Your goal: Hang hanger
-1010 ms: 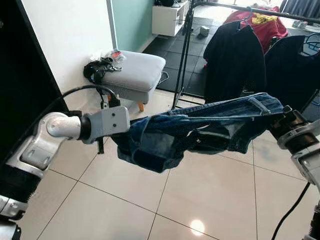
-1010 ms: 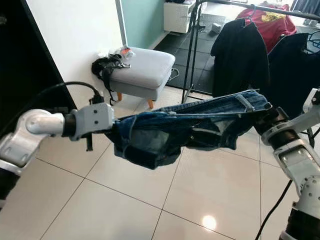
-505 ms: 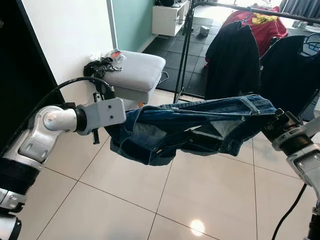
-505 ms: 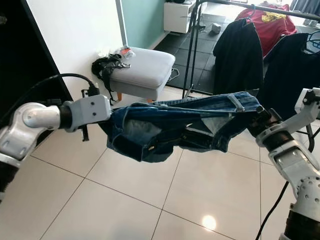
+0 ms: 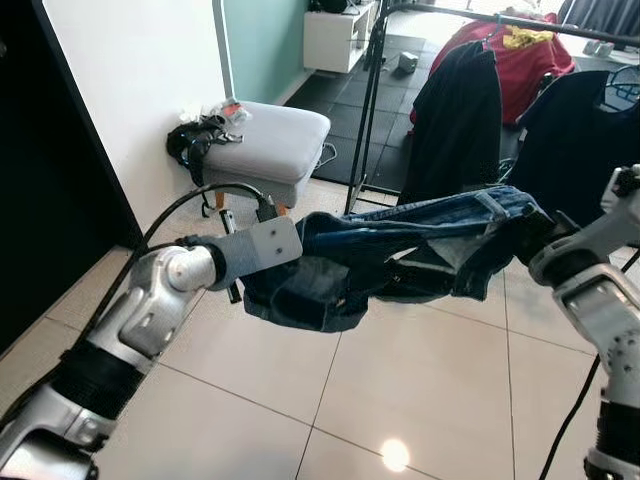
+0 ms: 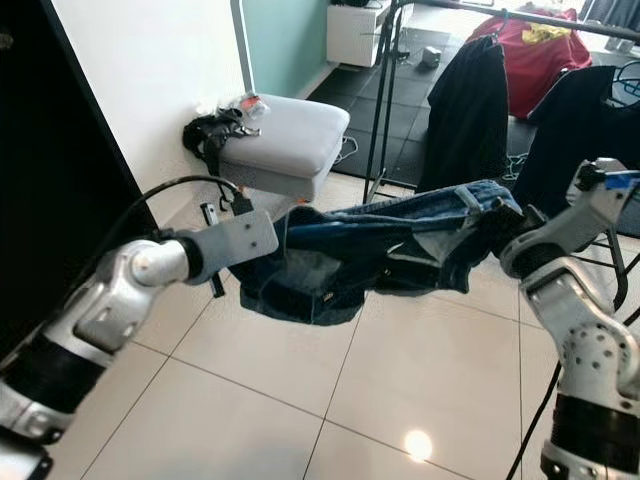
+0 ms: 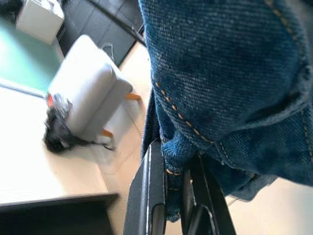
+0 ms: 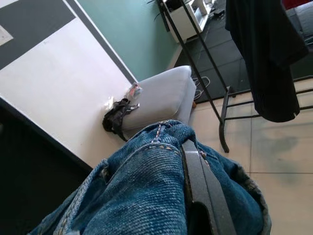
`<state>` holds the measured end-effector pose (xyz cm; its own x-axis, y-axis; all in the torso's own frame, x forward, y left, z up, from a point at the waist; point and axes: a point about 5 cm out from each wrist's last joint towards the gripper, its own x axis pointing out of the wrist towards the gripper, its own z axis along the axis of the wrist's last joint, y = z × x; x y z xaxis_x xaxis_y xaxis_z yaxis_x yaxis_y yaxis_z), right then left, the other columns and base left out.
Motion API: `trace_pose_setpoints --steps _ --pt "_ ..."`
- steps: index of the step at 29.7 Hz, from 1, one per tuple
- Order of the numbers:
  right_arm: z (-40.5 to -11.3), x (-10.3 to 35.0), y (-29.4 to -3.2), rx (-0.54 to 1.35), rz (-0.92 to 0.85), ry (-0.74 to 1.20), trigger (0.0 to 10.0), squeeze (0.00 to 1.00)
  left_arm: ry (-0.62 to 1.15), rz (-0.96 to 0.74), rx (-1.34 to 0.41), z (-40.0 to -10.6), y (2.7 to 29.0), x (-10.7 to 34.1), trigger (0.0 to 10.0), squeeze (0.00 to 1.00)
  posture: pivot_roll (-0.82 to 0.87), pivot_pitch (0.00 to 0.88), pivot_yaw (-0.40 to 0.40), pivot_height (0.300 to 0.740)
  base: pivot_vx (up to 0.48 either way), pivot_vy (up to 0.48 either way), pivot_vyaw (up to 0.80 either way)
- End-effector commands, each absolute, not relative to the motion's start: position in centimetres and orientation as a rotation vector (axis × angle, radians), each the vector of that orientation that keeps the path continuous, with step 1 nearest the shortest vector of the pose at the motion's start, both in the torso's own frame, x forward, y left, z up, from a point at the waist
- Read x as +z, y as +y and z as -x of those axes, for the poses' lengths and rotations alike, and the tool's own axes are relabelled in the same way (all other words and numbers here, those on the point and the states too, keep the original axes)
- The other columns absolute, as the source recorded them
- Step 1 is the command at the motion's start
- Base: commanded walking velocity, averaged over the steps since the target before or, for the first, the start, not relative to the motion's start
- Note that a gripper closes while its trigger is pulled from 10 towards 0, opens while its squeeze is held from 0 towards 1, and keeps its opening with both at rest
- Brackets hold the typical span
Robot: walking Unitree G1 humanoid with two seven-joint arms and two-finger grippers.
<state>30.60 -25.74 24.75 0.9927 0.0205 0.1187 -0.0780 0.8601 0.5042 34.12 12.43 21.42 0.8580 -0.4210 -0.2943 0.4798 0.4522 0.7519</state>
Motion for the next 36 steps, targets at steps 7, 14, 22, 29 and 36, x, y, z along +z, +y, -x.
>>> trace_pose_setpoints --steps 7,14,22,29,36 --pt "-30.5 25.8 -26.8 0.008 -0.490 -0.164 0.0 0.00 0.152 -0.843 -0.486 -34.3 13.6 20.4 10.0 0.00 -0.04 0.091 -0.024 0.740 0.000 0.000 0.00" --pt "-29.8 26.7 -29.2 -0.060 -0.426 -0.193 0.0 0.00 0.218 -1.055 -0.328 -34.9 18.1 20.9 10.0 0.00 -0.04 0.095 -0.022 0.740 0.000 0.000 0.00" --pt "-29.8 27.2 -29.7 -0.068 -0.411 -0.212 0.0 0.00 0.228 -1.166 -0.278 -34.8 18.8 21.1 10.0 0.00 -0.04 0.095 -0.023 0.740 0.000 0.000 0.00" --pt "-30.2 27.2 -29.1 -0.044 -0.400 -0.194 0.0 0.00 0.243 -1.220 -0.159 -35.4 20.8 22.0 10.0 0.00 -0.03 0.096 -0.026 0.740 0.000 0.000 0.00" --pt "-30.6 24.9 -24.9 0.120 -0.479 -0.058 0.0 0.00 0.237 -1.158 -0.026 -36.1 22.9 24.3 10.0 0.00 -0.03 0.100 -0.031 0.740 0.000 0.000 0.00"
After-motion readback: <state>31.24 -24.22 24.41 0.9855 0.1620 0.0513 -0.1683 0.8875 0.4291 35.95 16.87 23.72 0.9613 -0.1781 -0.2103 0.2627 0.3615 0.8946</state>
